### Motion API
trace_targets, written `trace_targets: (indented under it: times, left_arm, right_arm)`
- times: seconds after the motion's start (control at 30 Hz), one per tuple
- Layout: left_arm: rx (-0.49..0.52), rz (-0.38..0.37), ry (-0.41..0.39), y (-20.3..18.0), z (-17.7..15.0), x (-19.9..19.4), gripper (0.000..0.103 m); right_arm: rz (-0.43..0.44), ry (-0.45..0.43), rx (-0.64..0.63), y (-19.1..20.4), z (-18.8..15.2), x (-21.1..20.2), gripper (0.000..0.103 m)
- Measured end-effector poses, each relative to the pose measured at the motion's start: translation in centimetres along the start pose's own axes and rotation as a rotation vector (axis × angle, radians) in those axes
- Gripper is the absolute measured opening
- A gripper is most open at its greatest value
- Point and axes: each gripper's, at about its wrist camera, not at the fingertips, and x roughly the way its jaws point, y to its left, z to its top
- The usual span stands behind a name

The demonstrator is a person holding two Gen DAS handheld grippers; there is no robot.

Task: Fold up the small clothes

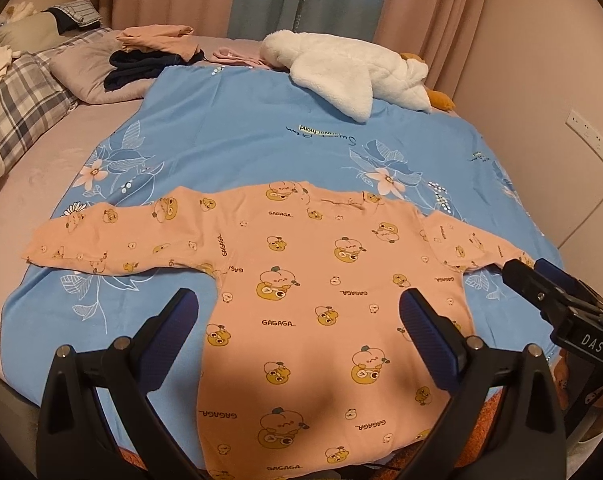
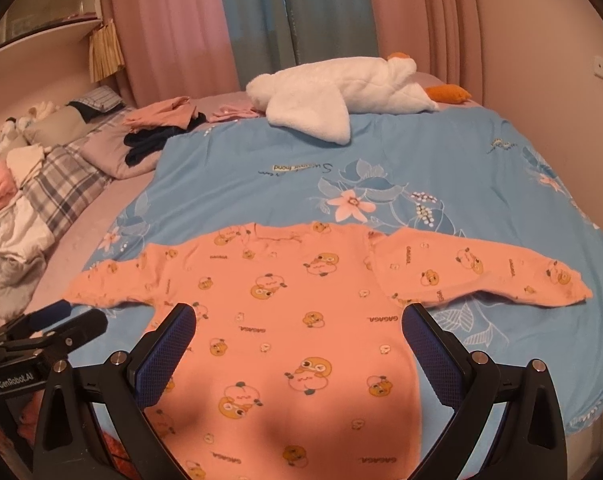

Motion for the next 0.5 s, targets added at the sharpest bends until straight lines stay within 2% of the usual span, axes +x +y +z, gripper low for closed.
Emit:
trace_targets:
  times: [0.1,0.5]
  left_arm:
    - [-0.011,0.005,0.006,0.40,0.19,0.10,0.096]
    - [-0.020,-0.004,0.011,0.74,0.02,0.00,0.097]
  right_arm:
    - [-0.003,0.002,0.000,0.03,-0.01,0.02,0.102]
    - [-0.006,0.010,-0.005,0.24,-0.20,0.06,0.102]
